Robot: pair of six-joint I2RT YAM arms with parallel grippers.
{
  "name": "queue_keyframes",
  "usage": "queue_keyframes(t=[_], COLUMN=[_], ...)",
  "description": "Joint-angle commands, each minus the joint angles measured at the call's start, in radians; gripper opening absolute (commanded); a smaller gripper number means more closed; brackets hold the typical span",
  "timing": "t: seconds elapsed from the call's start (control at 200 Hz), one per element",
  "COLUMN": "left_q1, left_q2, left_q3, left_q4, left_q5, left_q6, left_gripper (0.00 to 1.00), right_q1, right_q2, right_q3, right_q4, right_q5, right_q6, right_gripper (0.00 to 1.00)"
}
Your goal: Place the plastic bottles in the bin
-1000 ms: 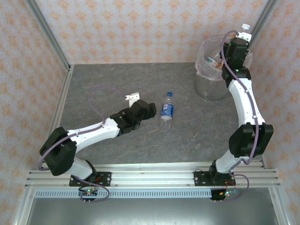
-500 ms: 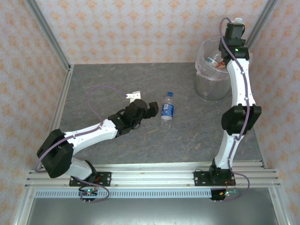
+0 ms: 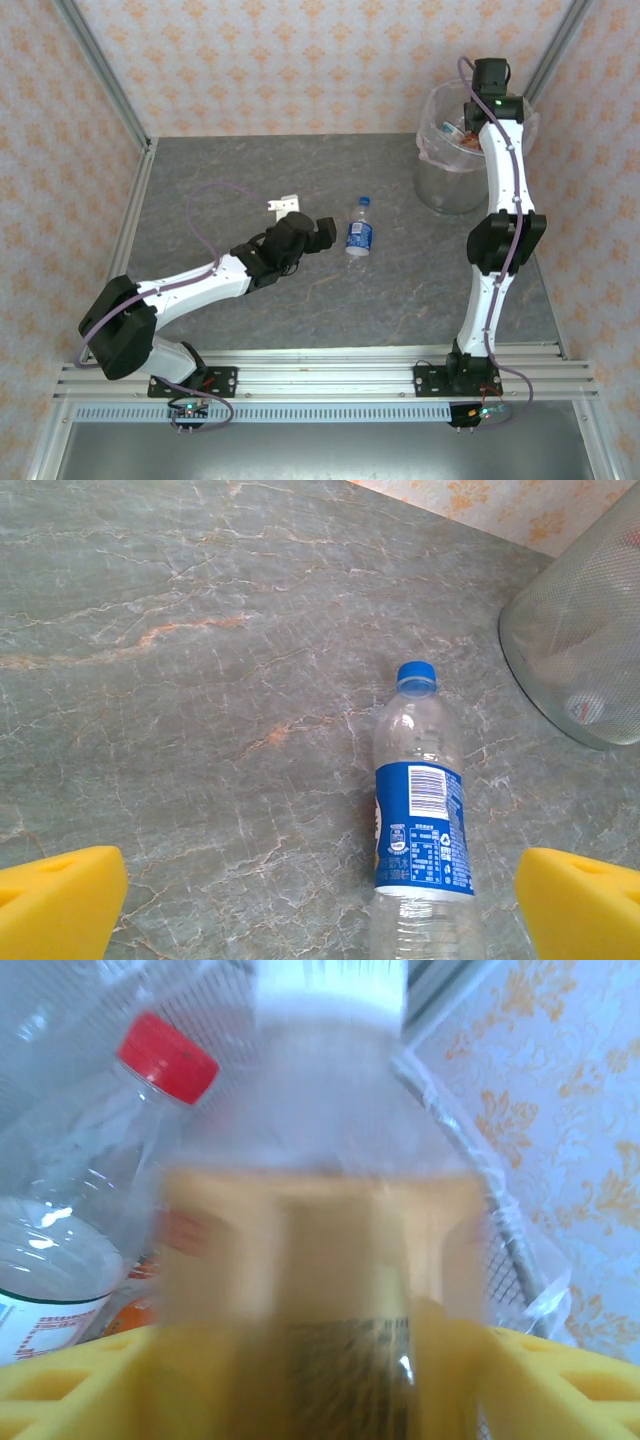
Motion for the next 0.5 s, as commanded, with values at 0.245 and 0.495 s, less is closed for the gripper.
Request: queue_keyframes(t=[0.245,0.495], left_q1=[0.008,0.01], left_q2=[-0.041,-0.04], left_q3=[-0.014,-0.021], left_q4=[-0.031,-0.033], left_q5=[-0.053,-0.043], left_q6=[-0.016,-0.02], left_gripper=[1.0,1.0], right_q1=[-0.008,-0.008], right_q2=[-0.059,-0.141], right_q3=[0.108,0.077], right_q4=[-0.042,-0.091], right_q5=[-0.074,-0.23], right_q6=[0.125,0.215], right_gripper=[0.99,0.99])
